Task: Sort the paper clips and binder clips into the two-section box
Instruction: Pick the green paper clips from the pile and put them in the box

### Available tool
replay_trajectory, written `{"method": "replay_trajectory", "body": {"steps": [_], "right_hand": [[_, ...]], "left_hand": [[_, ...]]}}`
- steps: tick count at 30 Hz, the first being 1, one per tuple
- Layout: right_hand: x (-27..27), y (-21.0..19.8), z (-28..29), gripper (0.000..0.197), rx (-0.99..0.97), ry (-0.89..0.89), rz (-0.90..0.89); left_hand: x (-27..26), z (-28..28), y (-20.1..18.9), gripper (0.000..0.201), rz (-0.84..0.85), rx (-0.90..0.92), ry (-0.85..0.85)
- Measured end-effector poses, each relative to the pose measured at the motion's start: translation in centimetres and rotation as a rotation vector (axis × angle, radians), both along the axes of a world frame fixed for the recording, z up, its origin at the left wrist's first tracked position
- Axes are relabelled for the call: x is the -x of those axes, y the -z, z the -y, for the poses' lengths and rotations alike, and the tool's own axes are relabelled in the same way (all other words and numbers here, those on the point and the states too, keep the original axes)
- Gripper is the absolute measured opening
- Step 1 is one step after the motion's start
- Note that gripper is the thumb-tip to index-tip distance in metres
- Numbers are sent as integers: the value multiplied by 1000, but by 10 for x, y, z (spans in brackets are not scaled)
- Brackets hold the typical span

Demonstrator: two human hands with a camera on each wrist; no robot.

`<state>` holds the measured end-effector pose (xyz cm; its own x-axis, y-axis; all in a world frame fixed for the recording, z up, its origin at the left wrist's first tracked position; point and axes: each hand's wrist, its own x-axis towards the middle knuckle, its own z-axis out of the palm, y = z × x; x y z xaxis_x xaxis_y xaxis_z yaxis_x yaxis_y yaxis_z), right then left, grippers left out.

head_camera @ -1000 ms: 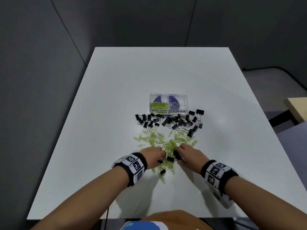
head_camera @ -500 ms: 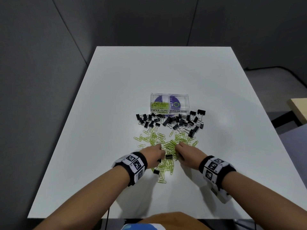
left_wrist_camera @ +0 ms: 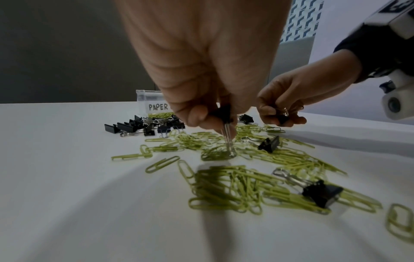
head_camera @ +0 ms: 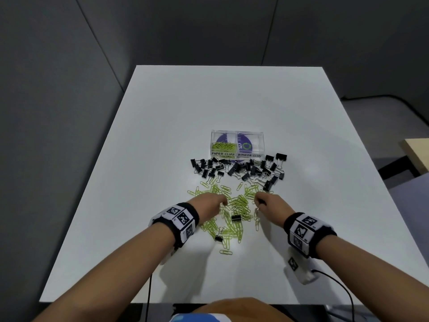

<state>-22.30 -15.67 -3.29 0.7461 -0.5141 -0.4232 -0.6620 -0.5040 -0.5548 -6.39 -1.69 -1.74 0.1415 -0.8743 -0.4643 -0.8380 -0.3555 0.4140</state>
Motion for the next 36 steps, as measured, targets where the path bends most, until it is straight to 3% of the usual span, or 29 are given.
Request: {"method": "replay_trajectory", "body": {"steps": [5, 12, 16, 19, 24, 28, 31, 36], "right_hand": [[-3, -1, -5, 24, -144, 40, -28], [-14, 2, -13, 31, -116, 19, 0], [-15, 2, -12, 37, -110, 53, 15], [-19, 1, -14, 39, -23, 24, -6], [-28, 5, -24, 40, 134, -54, -68], [-36, 3, -32, 55, 406, -322, -232], [-40, 4, -38, 43, 450, -418, -254], [-42, 4, -38, 27, 351, -388, -231]], "left_hand": [[-4, -4, 2, 38, 0, 59, 35], [0, -9, 2, 21, 84, 26, -47], [12, -15, -1, 48, 245, -134, 64], [23, -15, 4, 57, 309, -232, 117], [34, -10, 4, 47, 351, -232, 171], [34, -8, 0, 41, 367, -245, 194], [33, -6, -3, 39, 357, -244, 221], [25, -6, -4, 38, 356, -247, 247]]}}
